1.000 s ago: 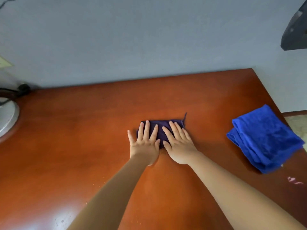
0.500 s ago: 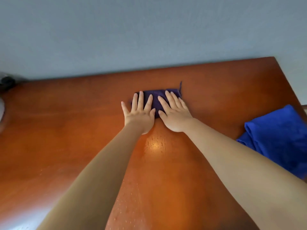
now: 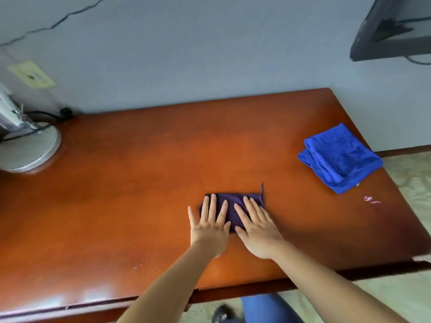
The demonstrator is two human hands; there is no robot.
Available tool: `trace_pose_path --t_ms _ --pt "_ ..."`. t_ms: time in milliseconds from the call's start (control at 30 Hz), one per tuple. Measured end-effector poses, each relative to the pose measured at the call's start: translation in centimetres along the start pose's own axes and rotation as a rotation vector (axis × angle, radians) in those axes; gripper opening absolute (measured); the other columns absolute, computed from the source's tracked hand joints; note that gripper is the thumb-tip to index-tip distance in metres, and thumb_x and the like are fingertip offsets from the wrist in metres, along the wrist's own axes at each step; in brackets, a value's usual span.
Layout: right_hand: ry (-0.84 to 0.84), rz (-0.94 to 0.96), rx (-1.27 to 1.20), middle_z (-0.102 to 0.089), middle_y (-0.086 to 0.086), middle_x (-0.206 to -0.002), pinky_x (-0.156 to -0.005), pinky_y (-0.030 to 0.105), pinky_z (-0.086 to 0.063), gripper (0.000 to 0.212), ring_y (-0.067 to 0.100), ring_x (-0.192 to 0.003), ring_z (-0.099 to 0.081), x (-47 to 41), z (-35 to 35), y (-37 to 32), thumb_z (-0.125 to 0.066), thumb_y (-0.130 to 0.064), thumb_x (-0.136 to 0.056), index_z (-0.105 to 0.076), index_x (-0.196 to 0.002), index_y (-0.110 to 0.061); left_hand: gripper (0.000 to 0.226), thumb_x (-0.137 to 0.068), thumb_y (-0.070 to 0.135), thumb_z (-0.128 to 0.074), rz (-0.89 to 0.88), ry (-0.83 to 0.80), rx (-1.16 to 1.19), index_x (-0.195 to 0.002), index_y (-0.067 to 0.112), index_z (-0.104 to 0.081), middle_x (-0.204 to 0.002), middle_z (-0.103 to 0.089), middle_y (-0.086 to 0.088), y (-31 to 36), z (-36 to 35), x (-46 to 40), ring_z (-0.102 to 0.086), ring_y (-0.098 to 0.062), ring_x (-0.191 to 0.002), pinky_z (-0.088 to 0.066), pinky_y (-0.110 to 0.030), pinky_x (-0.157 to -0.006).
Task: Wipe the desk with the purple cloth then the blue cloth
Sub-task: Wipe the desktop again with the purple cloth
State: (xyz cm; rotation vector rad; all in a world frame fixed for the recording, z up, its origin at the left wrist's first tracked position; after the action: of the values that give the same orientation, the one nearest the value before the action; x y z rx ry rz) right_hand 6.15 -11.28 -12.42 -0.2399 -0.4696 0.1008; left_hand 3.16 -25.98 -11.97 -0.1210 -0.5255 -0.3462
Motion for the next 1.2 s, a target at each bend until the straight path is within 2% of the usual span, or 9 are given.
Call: trace_pose_path --t_ms 67,133,367,633,933,967,1033,1100,1200 --pt "-0.009 0.011 -0.004 0.037 -0.003 -0.148 -0.109 0.029 0.020 0.083 0.013 -0.142 0.026 2.0 -1.4 -0.2 0.028 -0.070 -0.072 0.028 -0.141 -0.024 0.057 -0.101 0.046 -0.005 -0.015 0.000 0.013 -0.142 0.027 0.030 -0.153 0.035 -0.006 0.6 -1.3 2.0 0.031 -0.023 -0.141 0.012 -0.063 -0.111" --pt "-0.008 0.010 0.012 0.037 -0.005 -0.146 -0.110 0.030 0.020 0.091 0.015 -0.144 0.024 2.4 -2.0 0.1 0.036 -0.071 -0.062 0.028 -0.140 -0.027 0.058 -0.101 0.047 -0.006 -0.021 0.009 0.025 -0.146 0.028 0.025 -0.153 0.034 -0.005 0.7 -1.6 2.5 0.031 -0.023 -0.141 0.013 -0.063 -0.111" --pt "0.011 0.045 0.041 0.029 -0.004 -0.156 -0.116 0.033 0.016 0.063 0.012 -0.143 0.026 -3.1 1.1 1.9 -0.016 -0.052 -0.101 0.016 -0.150 -0.032 0.057 -0.101 0.046 -0.006 0.006 0.006 0.064 -0.149 0.029 0.021 -0.154 0.033 -0.004 -0.4 1.3 -2.3 0.030 -0.022 -0.142 0.014 -0.061 -0.111" --pt "0.023 0.060 0.072 0.027 -0.002 -0.157 -0.116 0.034 0.014 0.062 0.014 -0.144 0.024 -10.8 5.4 2.9 -0.017 -0.049 -0.102 0.015 -0.151 -0.031 0.057 -0.101 0.045 -0.006 0.104 0.012 0.102 -0.150 0.029 0.019 -0.156 0.030 -0.003 -2.0 5.2 -9.3 0.027 -0.021 -0.143 0.008 -0.062 -0.112" --pt "0.019 0.081 0.066 0.032 -0.003 -0.151 -0.113 0.031 0.018 0.063 0.016 -0.145 0.021 -0.2 -1.2 0.2 -0.006 -0.053 -0.098 0.014 -0.151 -0.027 0.058 -0.101 0.046 -0.006 0.079 -0.055 0.106 -0.148 0.028 0.023 -0.154 0.033 -0.006 0.3 -0.8 1.4 0.029 -0.023 -0.142 0.008 -0.062 -0.112" --pt "0.062 0.083 0.070 0.026 -0.001 -0.152 -0.114 0.030 0.015 0.067 0.018 -0.147 0.013 1.3 -2.3 -0.1 -0.004 -0.055 -0.094 0.008 -0.152 -0.026 0.058 -0.101 0.047 -0.007 0.068 -0.050 0.101 -0.148 0.028 0.023 -0.154 0.033 -0.006 0.7 -1.7 3.0 0.030 -0.023 -0.142 0.009 -0.062 -0.112" --pt "0.121 0.049 0.063 -0.009 0.007 -0.159 -0.116 0.032 0.000 0.070 0.023 -0.146 -0.017 3.9 -4.2 -0.4 -0.017 -0.054 -0.091 -0.018 -0.152 -0.020 0.059 -0.101 0.047 -0.007 0.043 -0.044 0.092 -0.147 0.029 0.024 -0.153 0.034 -0.006 1.3 -3.3 5.4 0.031 -0.024 -0.142 0.009 -0.062 -0.112" --pt "0.137 -0.002 0.033 -0.036 0.009 -0.152 -0.113 0.033 -0.009 0.063 0.022 -0.139 -0.029 5.6 -5.5 -0.1 -0.030 -0.051 -0.092 -0.031 -0.146 -0.020 0.059 -0.101 0.048 -0.008 0.011 -0.040 0.069 -0.147 0.028 0.024 -0.153 0.035 -0.006 1.9 -4.2 6.6 0.032 -0.024 -0.141 0.010 -0.063 -0.112" --pt "0.150 -0.021 0.001 -0.036 0.008 -0.152 -0.110 0.033 -0.017 0.060 0.018 -0.139 -0.026 7.4 -6.3 0.9 -0.029 -0.051 -0.094 -0.027 -0.147 -0.022 0.059 -0.101 0.047 -0.007 -0.039 -0.034 0.037 -0.148 0.028 0.023 -0.153 0.035 -0.006 2.8 -4.3 6.9 0.032 -0.024 -0.141 0.011 -0.063 -0.111"
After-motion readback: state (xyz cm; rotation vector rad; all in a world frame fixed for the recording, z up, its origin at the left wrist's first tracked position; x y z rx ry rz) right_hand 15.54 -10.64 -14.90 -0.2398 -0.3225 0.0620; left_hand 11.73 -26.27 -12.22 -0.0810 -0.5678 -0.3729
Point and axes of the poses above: each hand's wrist, its own x-axis away from the middle knuckle, its own z-axis out of the back of the hand, y = z × x, the point moved 1 cm from there along -x, towards the middle knuckle
